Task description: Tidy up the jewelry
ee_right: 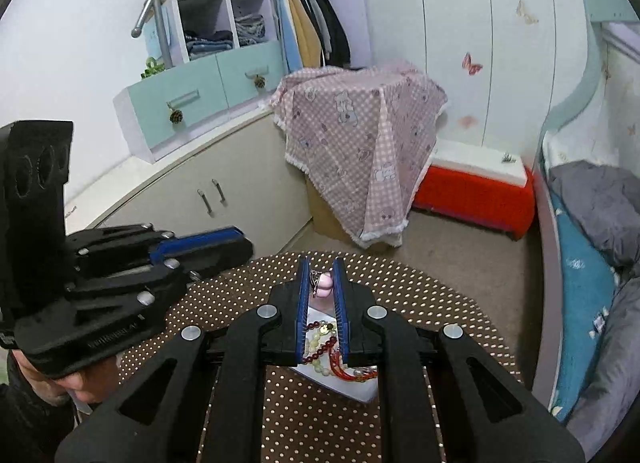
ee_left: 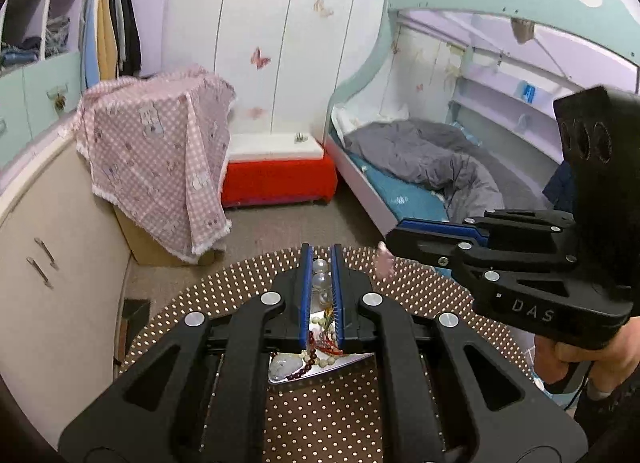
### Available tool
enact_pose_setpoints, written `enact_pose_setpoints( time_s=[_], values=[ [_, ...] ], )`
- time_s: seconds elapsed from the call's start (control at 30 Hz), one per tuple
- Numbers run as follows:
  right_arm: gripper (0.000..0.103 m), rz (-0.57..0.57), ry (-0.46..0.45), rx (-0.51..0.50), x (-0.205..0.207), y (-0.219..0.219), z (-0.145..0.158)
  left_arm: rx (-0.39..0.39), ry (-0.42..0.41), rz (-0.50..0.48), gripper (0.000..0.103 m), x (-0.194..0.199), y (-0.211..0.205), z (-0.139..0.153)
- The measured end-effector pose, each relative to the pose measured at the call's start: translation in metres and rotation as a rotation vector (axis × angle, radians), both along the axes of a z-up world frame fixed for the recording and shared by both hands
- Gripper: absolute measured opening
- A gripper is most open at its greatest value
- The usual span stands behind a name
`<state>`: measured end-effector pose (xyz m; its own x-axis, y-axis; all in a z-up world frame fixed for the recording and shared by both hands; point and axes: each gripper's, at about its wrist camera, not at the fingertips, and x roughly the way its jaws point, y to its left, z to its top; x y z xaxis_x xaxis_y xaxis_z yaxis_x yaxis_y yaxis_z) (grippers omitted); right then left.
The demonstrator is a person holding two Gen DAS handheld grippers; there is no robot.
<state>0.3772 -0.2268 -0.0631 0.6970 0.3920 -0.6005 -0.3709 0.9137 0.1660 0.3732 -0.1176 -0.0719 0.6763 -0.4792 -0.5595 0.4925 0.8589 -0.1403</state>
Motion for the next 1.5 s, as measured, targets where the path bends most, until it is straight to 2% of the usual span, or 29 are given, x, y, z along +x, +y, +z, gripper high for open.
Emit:
enact_pose_setpoints(
  time_s=[0.3, 0.33, 0.37, 0.4, 0.43, 0.47, 0.5, 0.6, 0.7, 0.97, 1.4, 1.5],
  values=[
    [0.011, -0.004, 0.103, 0.027, 0.03, 0.008, -0.036, 0.052, 0.086, 0.027, 0.012, 0.025, -0.003, -0.03],
    [0.02, -0.006, 0.119, 0.029, 0.033, 0.008, -0.039, 0.077, 0.095, 0.043, 0.018, 0.027, -0.004, -0.032],
    [0.028, -0.03, 0.13, 0.022, 0.036, 0.007, -0.042, 0.099, 0.097, 0.068, 0.054, 0.027, -0.003, -0.033],
    [0.03, -0.071, 0.131, 0.016, 0.037, 0.001, -0.044, 0.102, 0.083, 0.108, 0.086, 0.026, 0.002, -0.032],
    [0.057, -0.09, 0.135, 0.046, 0.037, -0.005, -0.044, 0.082, 0.068, 0.121, 0.094, 0.024, 0.007, -0.03],
    [0.091, -0.123, 0.13, 0.062, 0.036, -0.011, -0.044, 0.036, 0.051, 0.124, 0.097, 0.019, 0.015, -0.026],
    [0.096, -0.158, 0.11, 0.072, 0.032, -0.018, -0.043, 0.013, 0.047, 0.134, 0.097, 0.016, 0.022, -0.022],
    [0.095, -0.163, 0.106, 0.121, 0.02, -0.028, -0.038, 0.038, 0.019, 0.188, 0.097, 0.006, 0.031, -0.014],
    [0.095, -0.175, 0.075, 0.123, 0.005, -0.03, -0.027, 0.032, 0.004, 0.209, 0.097, -0.006, 0.038, -0.007],
    [0.095, -0.186, 0.017, 0.119, -0.033, -0.023, -0.002, 0.033, -0.102, 0.262, 0.097, -0.062, 0.051, 0.021],
    [0.095, -0.233, -0.118, 0.089, -0.144, -0.007, 0.025, 0.015, -0.282, 0.357, 0.097, -0.186, 0.064, 0.052],
    [0.095, -0.244, -0.171, 0.068, -0.177, -0.003, 0.033, 0.014, -0.353, 0.397, 0.097, -0.225, 0.064, 0.056]
  ],
)
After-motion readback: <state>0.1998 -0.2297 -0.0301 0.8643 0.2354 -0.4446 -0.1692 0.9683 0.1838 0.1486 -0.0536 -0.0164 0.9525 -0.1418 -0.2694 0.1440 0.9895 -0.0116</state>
